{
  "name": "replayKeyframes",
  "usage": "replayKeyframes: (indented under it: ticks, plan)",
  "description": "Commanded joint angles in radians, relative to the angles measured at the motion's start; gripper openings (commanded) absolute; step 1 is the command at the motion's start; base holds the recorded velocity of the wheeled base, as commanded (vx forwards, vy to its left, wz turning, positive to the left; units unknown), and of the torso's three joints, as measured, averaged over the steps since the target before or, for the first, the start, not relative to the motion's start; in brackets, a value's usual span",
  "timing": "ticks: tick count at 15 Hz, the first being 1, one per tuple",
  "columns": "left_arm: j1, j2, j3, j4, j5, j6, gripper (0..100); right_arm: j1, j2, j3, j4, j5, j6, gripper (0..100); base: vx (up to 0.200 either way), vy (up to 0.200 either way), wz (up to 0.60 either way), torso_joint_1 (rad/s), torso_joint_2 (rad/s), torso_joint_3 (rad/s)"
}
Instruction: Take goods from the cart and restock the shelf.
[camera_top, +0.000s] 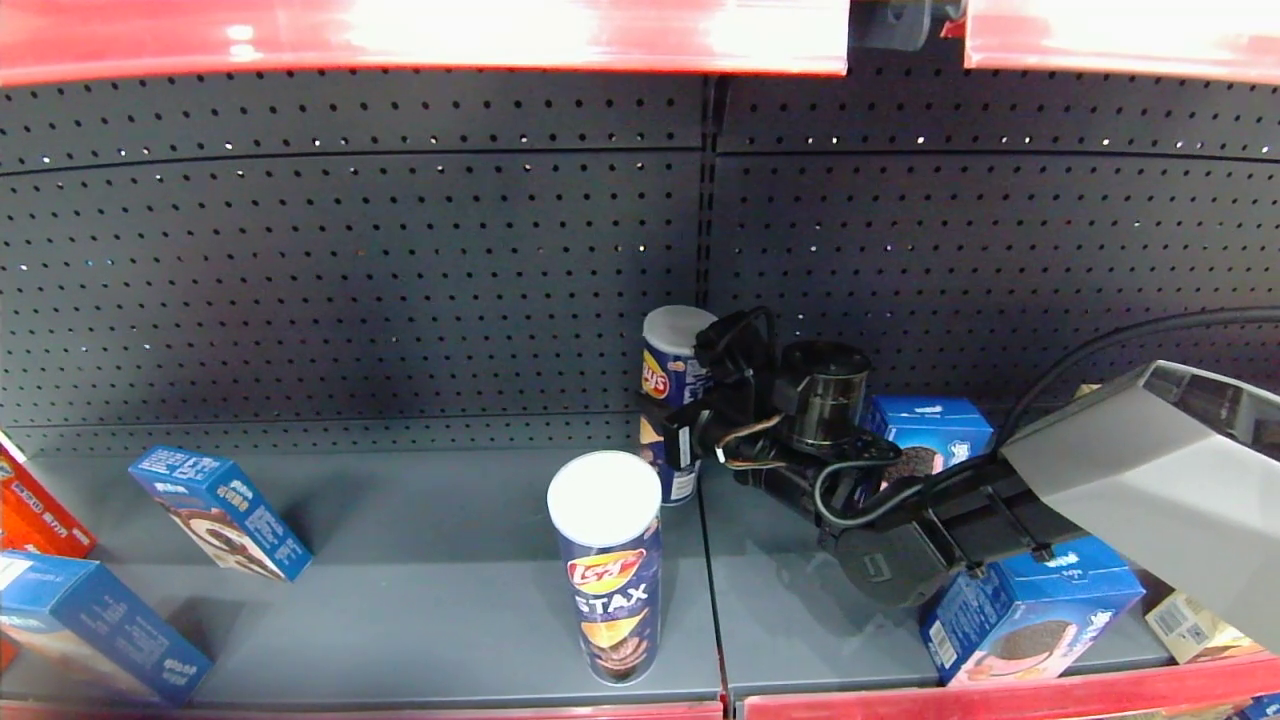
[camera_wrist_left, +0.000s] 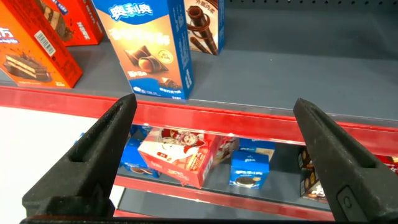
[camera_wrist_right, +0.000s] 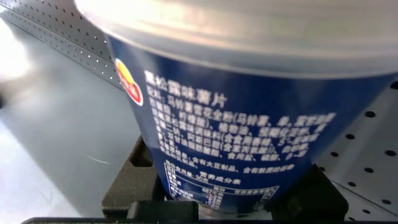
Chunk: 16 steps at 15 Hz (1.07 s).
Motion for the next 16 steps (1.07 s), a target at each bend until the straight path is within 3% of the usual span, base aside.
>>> replayKeyframes:
  ticks: [1, 16]
  plan:
    - [0.000, 0.002, 0.000, 0.000, 0.000, 0.000, 100, 0.002, 0.003, -0.005, -0.001, 0.012, 0.002, 0, 0.000, 0.000, 0.00, 0.000, 0.00, 0.000]
    - [0.000, 0.000, 0.000, 0.000, 0.000, 0.000, 100, 0.005, 0.017, 0.014, -0.001, 0.026, -0.021, 0, 0.000, 0.000, 0.00, 0.000, 0.00, 0.000]
